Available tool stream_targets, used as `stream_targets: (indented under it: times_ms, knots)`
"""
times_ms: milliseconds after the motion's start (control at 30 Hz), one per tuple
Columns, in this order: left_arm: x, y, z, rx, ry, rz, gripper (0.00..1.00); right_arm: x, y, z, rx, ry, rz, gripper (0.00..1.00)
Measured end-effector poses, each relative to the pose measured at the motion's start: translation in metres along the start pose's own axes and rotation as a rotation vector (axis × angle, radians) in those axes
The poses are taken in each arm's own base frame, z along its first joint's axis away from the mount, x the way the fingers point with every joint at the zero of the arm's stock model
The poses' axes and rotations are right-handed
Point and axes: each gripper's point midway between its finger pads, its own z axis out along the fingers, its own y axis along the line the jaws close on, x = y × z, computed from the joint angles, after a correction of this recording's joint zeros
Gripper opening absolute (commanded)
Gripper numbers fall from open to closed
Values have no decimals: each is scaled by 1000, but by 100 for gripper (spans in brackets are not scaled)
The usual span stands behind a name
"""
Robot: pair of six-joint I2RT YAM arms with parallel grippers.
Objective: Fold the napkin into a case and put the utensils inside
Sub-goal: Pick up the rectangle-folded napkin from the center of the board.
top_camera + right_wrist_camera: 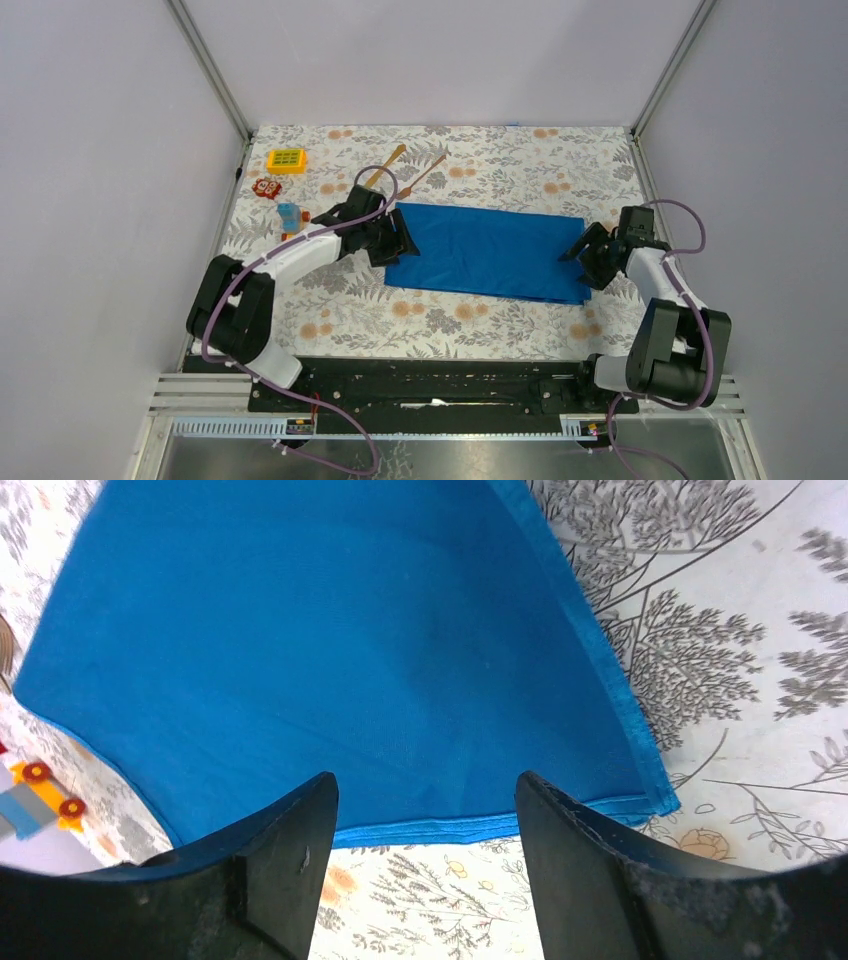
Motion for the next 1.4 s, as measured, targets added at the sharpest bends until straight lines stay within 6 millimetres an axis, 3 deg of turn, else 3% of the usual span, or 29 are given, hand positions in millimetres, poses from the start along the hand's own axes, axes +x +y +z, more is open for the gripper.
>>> stream_targets:
  times_ms: [100,233,400,600,733,1067,1233,1333,1400]
  knots:
    - [6,-9,10,50,38,11,65,9,-3,6,-8,40,5,74]
    - [19,3,21,11,83,25,64,4,-2,-4,-8,-4,-28,74]
    - [21,24,10,-76,32,56,54,-4,-5,-17,19,-78,-69,74]
    - [26,48,6,-164,0,46,60,-5,-11,-20,49,-91,-85,73]
    - [24,54,6,-193,-17,40,47,-5,-12,-20,51,-90,-89,73]
    - [29,64,18,-222,9,33,36,-5,-12,-20,52,-90,-95,72]
    - [27,63,20,-215,1,28,21,-5,-13,-20,54,-91,-94,72]
    - [27,63,21,-212,-2,25,6,-5,-13,-20,54,-92,-95,72]
    - [26,62,21,-211,-4,25,3,-5,-13,-20,55,-93,-95,72]
